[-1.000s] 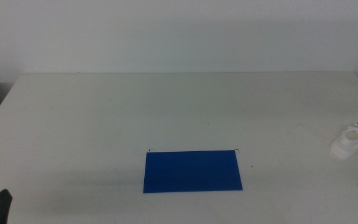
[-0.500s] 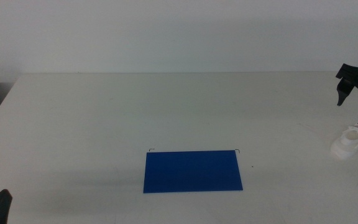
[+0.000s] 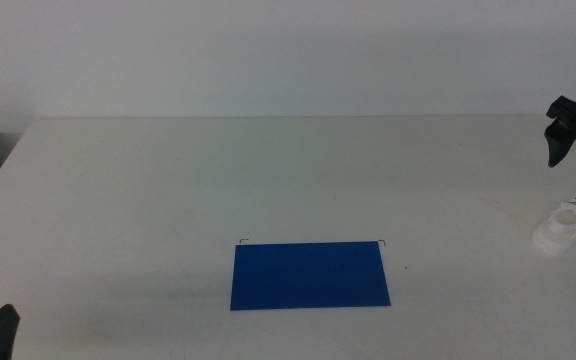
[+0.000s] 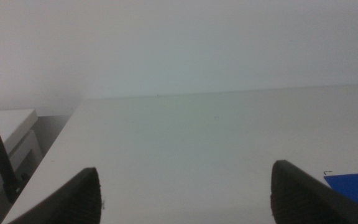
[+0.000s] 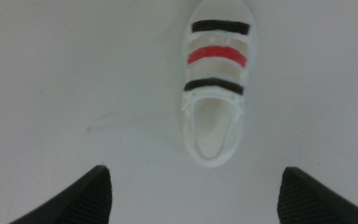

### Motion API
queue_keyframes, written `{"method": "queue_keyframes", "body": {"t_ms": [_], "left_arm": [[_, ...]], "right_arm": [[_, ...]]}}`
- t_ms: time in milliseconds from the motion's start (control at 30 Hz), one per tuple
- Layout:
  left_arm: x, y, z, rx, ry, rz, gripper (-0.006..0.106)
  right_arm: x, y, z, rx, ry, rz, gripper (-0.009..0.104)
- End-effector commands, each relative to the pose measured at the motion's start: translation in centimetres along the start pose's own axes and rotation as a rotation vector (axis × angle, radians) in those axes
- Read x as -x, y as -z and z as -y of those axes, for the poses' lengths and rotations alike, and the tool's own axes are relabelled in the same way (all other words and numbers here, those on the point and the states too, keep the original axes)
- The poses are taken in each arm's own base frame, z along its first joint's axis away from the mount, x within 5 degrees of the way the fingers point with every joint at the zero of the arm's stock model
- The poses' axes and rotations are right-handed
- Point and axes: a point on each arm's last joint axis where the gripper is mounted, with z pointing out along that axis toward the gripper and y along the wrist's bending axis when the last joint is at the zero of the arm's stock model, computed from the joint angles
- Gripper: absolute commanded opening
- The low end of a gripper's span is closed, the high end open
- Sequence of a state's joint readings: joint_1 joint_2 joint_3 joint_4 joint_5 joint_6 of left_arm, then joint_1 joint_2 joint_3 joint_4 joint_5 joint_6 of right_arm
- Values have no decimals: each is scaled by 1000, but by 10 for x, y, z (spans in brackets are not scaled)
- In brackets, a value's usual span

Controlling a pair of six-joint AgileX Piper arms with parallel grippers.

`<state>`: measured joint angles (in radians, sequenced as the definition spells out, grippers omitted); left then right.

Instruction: Use one arm to grab the shoe from the table and place it on the mat.

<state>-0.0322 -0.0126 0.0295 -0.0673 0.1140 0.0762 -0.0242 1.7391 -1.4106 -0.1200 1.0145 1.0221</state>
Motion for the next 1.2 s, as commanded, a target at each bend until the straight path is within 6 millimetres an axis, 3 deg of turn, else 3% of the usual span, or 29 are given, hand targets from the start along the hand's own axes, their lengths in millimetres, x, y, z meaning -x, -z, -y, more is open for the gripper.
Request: {"method": "queue_keyframes", "body": {"t_ms": [0,167,500,767,967,1167], "left_arm": [[6,1,0,1,14,88,94],[6,1,0,1,14,88,94],[6,1,0,1,14,88,94],[6,1,0,1,14,88,94],[6,1,0,1,14,88,94],[6,1,0,1,14,88,94]], "right_arm": [[11,21,-5,5,-50,46,89],[20,4,-14,-99,-96,31,89],[29,-46,-14,-164,-107,3,89],[29,-71,-14,-202,-99,2,78],[27,-78,-15,-204,-104,-13,47],[26,-80,-18,-180,-119,-29,2]]}}
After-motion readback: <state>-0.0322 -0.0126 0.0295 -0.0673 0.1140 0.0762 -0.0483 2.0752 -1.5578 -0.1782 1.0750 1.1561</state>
